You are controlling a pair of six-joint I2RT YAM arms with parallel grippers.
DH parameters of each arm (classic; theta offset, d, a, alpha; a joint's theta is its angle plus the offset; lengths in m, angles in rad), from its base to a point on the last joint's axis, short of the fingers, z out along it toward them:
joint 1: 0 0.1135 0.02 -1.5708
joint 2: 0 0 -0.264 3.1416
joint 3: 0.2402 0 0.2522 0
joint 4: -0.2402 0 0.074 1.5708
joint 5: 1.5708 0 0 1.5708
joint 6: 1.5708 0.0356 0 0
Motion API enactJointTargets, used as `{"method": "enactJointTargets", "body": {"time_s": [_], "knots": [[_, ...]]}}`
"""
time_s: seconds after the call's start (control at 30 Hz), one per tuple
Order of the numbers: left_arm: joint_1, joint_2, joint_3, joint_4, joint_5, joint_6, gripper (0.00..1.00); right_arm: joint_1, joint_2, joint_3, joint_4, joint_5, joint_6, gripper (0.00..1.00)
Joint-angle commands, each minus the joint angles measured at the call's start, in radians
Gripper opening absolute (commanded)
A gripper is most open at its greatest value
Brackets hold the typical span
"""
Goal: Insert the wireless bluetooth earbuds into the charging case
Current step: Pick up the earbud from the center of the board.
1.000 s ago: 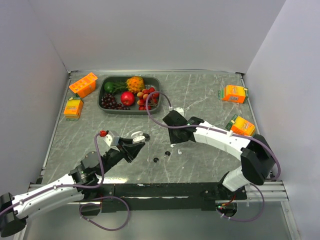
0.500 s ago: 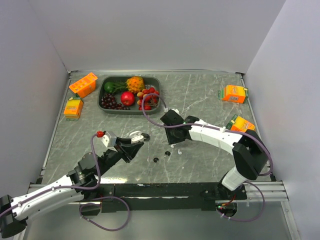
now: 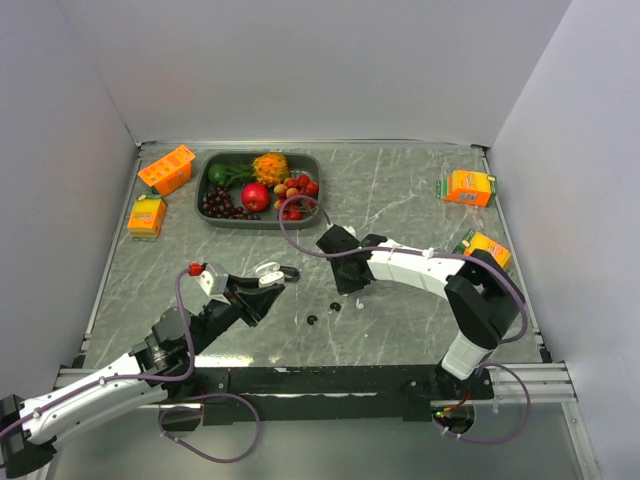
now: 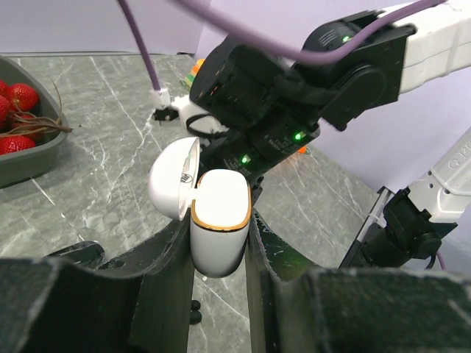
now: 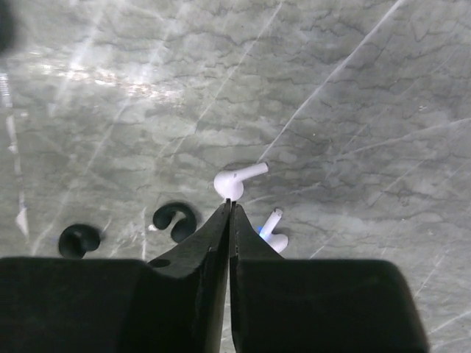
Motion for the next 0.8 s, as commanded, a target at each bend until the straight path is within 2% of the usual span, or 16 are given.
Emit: {"method": "enactJointTargets", "body": {"time_s": [0.0, 0.1, 0.33, 0.77], "knots": [[-0.006, -0.016, 0.024, 0.006, -0.017, -0.01, 0.01, -0.007, 0.051, 0.034, 0.003, 0.023, 0.016, 0.04], [-0.006, -0.021, 0.022, 0.003, -0.018, -0.01, 0.01, -0.007, 0.047, 0.03, -0.011, 0.037, 0.027, 0.0], [-0.007, -0.02, 0.022, 0.005, -0.018, -0.007, 0.01, -0.008, -0.011, -0.032, 0.026, 0.038, 0.028, 0.0], [-0.006, -0.021, 0.025, -0.012, -0.023, -0.013, 0.01, -0.008, 0.084, 0.043, 0.034, 0.001, 0.014, 0.0]]}}
